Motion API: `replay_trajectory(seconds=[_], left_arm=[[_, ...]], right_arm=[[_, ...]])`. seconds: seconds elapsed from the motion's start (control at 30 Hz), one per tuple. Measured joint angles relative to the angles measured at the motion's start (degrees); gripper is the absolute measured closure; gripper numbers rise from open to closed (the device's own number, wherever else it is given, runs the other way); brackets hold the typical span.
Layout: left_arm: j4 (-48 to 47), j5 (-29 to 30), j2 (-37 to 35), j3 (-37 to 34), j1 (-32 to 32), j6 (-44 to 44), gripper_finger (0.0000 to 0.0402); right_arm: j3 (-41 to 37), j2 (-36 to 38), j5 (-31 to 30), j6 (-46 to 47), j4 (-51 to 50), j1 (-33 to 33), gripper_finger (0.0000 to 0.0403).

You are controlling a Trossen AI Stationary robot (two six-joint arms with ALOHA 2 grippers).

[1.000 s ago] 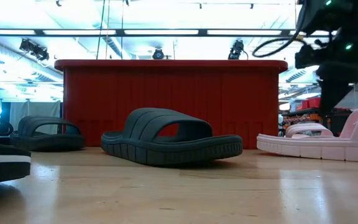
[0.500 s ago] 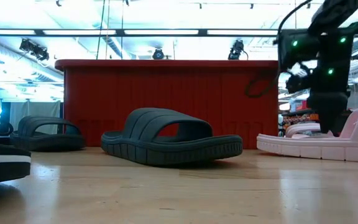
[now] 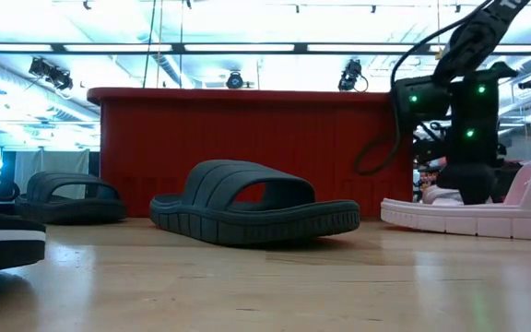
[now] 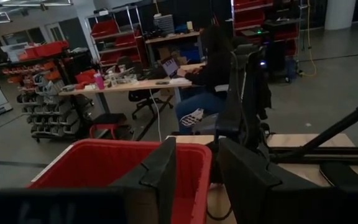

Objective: Pick and place slides into bin
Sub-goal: Put the top pink slide into the red bin

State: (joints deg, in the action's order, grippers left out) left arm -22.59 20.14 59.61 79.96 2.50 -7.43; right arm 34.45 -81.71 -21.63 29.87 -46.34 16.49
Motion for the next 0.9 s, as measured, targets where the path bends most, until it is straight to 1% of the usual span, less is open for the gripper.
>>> replay_trajectory(seconds=[0.1,0.2,0.23,0.33,0.37,0.4,0.5,0.63,0.73,0.8,0.9], left_arm=[[0.0,0.0,0.0,0.0,0.0,2.4,0.0272],[-0.1,0.0,0.0,0.0,0.0,3.4,0.0275],[-0.2,0.0,0.0,0.0,0.0,3.8,0.0277],[-0.2,0.0,0.0,0.0,0.0,4.7,0.0281],[-0.3,0.0,0.0,0.0,0.0,5.3,0.0282],[-0.3,0.0,0.0,0.0,0.0,5.7,0.0283],[-0.3,0.0,0.0,0.0,0.0,8.1,0.0285],[-0.3,-0.1,0.0,0.0,0.0,10.4,0.0283],[-0.2,-0.1,0.0,0.0,0.0,11.7,0.0286],[-0.2,-0.1,0.0,0.0,0.0,12.4,0.0288],[0.0,-0.1,0.0,0.0,0.0,13.4,0.0291]], right_arm=[[0.1,-1.9,-0.1,0.1,0.2,0.0,0.0316],[0.1,-2.6,0.1,0.0,0.3,-0.1,0.0374],[0.1,-2.4,0.7,-0.1,0.3,-0.1,0.0383],[0.2,-1.2,2.3,1.6,-0.2,-1.2,0.0382],[0.3,-0.4,3.9,2.6,-0.6,-1.9,0.0380],[0.6,0.6,6.0,3.8,-1.1,-2.8,0.0380],[1.1,4.7,15.4,8.6,-1.9,-6.8,0.0384],[1.2,10.5,22.4,15.7,-2.9,-13.7,0.0384],[1.3,15.6,29.7,22.6,-2.7,-19.7,0.0384],[2.2,19.2,33.1,26.6,-2.6,-24.1,0.0384],[5.7,24.4,34.0,33.9,-2.1,-30.4,0.0385]])
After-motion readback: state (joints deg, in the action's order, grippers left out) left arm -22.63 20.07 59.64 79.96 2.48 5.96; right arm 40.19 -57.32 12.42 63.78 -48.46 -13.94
